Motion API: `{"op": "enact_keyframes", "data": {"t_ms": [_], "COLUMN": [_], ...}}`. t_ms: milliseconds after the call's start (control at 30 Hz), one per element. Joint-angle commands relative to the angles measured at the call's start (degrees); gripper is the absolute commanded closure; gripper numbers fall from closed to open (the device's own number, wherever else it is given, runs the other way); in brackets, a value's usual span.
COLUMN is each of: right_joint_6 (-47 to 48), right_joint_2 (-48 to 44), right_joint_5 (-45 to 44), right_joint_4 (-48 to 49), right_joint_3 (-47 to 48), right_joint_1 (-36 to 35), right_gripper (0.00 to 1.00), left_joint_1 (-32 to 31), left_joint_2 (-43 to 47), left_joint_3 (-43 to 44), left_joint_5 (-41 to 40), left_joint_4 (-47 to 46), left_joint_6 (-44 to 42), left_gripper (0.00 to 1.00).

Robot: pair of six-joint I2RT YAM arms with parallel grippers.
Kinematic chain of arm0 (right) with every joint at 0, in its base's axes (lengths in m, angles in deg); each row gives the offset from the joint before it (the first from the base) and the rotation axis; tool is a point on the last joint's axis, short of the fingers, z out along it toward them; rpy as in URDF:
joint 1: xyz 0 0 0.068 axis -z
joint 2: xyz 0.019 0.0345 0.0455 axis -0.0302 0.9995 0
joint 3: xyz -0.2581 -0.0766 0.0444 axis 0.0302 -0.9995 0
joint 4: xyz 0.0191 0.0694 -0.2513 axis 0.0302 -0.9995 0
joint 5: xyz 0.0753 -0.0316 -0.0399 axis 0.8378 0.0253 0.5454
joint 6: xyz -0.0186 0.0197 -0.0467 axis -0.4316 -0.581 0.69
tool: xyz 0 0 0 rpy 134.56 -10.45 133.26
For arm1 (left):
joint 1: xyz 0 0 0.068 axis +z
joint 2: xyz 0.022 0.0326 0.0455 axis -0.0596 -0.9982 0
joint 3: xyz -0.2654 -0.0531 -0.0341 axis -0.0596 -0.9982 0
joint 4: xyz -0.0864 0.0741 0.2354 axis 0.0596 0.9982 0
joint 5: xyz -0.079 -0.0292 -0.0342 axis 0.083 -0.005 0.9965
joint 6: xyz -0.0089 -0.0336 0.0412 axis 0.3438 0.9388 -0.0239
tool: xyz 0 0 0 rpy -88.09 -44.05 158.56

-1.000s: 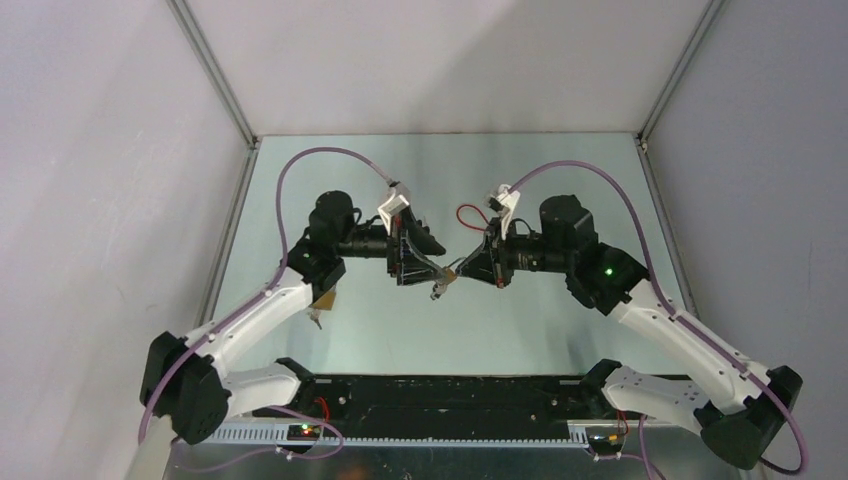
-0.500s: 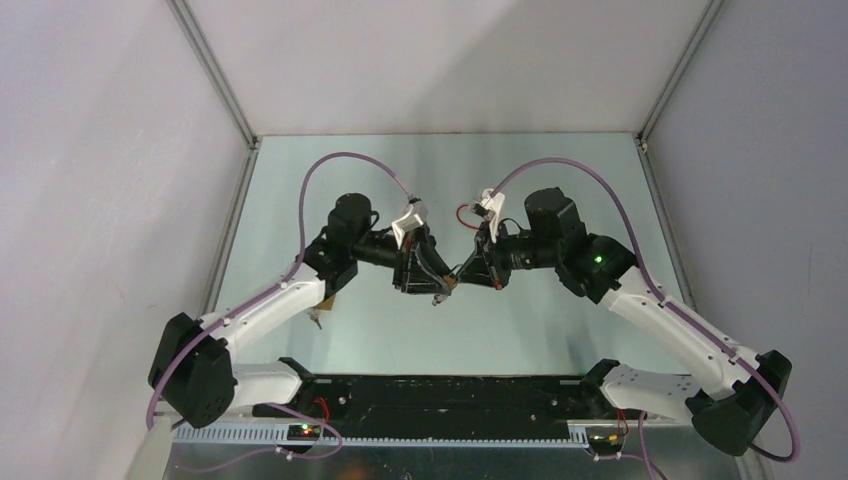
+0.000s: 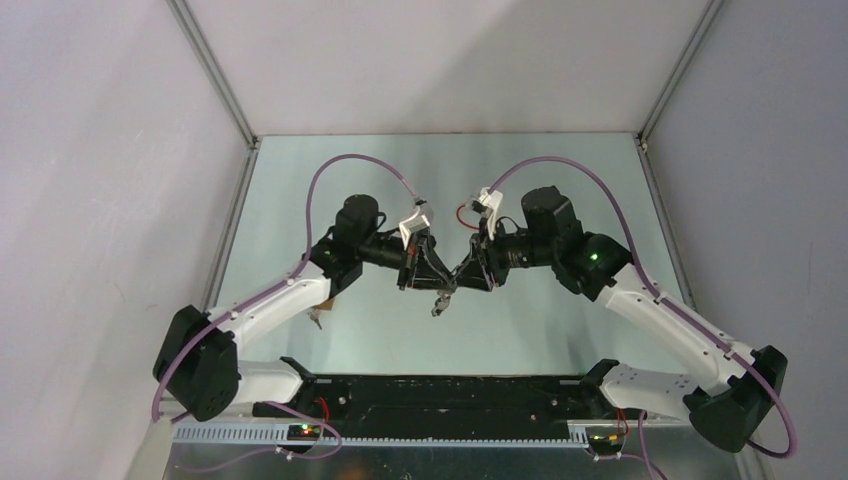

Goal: Lock with the key
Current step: Lock the lock.

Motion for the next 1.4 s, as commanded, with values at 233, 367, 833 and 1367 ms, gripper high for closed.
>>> {"op": "enact_keyframes", "data": {"t_ms": [233, 367, 833, 1367], "right_joint_6": [-11.6, -18.9, -24.4, -22.1], "right_joint_2": [-13.9, -17.5, -8.1, -1.2], "right_joint_5": [-11.8, -13.1, -11.5, -9.4], "right_joint_4": [25.1, 41.8, 69.8, 68.4], "right_joint_3": [-10.2, -19.3, -23.6, -17.3], "right_joint_1": [2.5, 2.4, -5.8, -9.2], "right_gripper": [0.20, 0.20, 0.25, 0.49], "left_joint_1": [-0.3, -0.2, -1.5, -2.0], "left_joint_2": [10.5, 13.2, 23.7, 25.4], "left_joint_3": [2.0, 3.4, -5.0, -7.1], "left_joint_5": [-20.6, -26.2, -34.9, -33.3], "left_joint_4": [-1.6, -5.2, -26.5, -30.1], "left_joint_6": [7.4, 14.2, 23.6, 22.8], "left_gripper": [1.00, 1.00, 1.00, 1.00]}}
